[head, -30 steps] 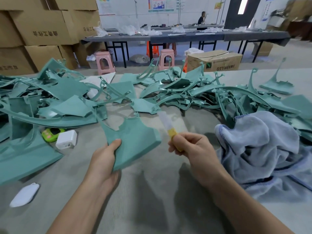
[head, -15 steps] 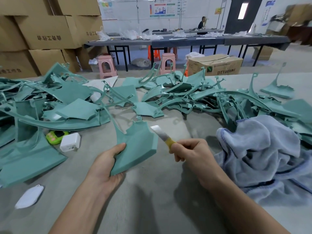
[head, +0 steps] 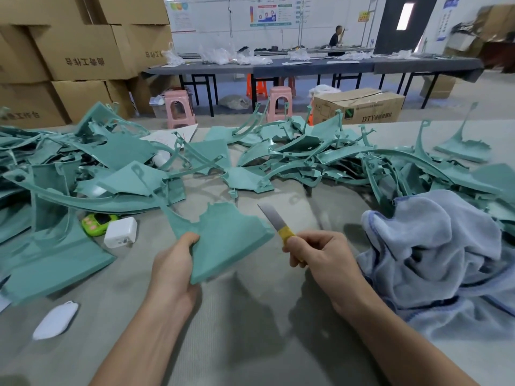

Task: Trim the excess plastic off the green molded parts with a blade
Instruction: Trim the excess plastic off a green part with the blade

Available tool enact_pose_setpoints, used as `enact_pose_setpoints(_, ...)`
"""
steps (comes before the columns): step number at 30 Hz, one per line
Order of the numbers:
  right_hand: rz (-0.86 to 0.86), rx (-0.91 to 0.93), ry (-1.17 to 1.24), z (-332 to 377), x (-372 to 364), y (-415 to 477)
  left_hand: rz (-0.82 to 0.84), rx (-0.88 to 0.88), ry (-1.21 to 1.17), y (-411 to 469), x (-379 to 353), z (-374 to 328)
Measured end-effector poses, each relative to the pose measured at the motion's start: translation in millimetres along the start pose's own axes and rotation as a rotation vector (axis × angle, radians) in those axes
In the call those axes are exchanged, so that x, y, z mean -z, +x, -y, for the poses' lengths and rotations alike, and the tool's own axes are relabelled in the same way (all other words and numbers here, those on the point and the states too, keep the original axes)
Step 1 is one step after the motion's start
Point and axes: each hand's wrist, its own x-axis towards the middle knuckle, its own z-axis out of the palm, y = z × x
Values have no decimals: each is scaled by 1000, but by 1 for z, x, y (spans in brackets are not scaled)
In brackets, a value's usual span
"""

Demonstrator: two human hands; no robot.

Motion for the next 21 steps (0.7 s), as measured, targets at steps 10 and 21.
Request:
enact_pose_setpoints(10, -59, 95, 108, 10, -30, -24, 194, 117, -235, -15, -6, -9)
enact_pose_setpoints(21, 11, 90, 97, 9, -28, -25, 227, 95, -46, -4, -3, 6)
